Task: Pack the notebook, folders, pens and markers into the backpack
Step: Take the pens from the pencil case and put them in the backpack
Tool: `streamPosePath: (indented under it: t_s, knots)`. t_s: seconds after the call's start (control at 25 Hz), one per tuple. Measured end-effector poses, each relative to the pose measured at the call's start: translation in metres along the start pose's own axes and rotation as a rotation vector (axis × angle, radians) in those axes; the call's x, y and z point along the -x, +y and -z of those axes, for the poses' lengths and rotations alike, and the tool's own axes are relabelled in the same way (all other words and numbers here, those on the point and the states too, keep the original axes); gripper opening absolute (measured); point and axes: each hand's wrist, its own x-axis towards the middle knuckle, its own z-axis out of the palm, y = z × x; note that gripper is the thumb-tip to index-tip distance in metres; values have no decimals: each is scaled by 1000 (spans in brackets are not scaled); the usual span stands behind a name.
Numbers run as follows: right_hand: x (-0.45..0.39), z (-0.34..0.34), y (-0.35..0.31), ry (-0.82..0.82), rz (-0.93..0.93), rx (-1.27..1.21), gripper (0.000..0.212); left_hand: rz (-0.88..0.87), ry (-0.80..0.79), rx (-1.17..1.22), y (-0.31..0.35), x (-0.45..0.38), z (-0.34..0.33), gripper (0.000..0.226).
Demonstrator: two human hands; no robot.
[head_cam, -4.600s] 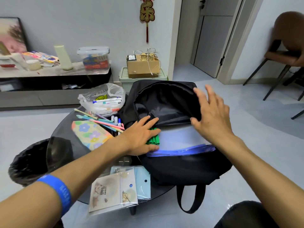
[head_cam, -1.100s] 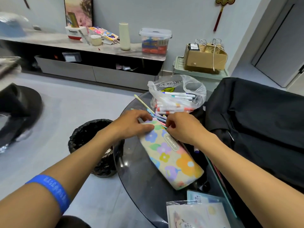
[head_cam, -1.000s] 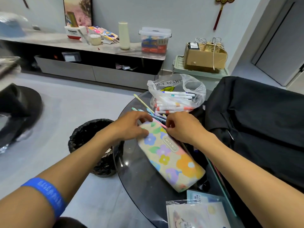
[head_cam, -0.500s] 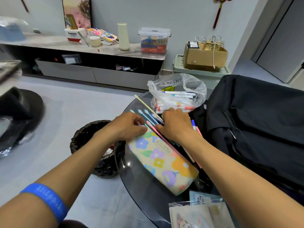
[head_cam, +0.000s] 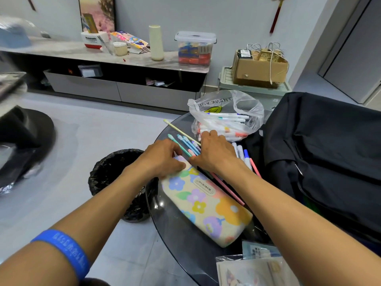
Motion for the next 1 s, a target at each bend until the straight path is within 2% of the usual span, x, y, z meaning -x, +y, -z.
streamPosePath:
  t_s: [0.28, 0.4, 0.64, 0.8, 0.92, 0.96, 1.0]
  knots:
    - [-8, -6, -11, 27, 63, 343, 44, 0, 37, 15, -2, -4, -6, 19]
    - [-11, -5, -11, -16, 19, 289, 36, -9, 29, 15, -4, -5, -7, 21]
    - [-7, 2, -5, -158, 14, 280, 37, -8, 20, 12, -2, -5, -8, 20]
    - [2, 10, 1, -156, -68, 64, 33, 1, 2, 16, 0, 0, -5, 21]
    - [18, 28, 11, -2, -62, -171, 23, -76, 156, 12, 13, 8, 3, 34]
    - [24, 36, 14, 69, -4, -240, 21, -112, 239, 155, 24, 12, 9, 37]
    - [29, 43, 17, 137, 70, -331, 19, -155, 295, 397, 40, 16, 18, 38]
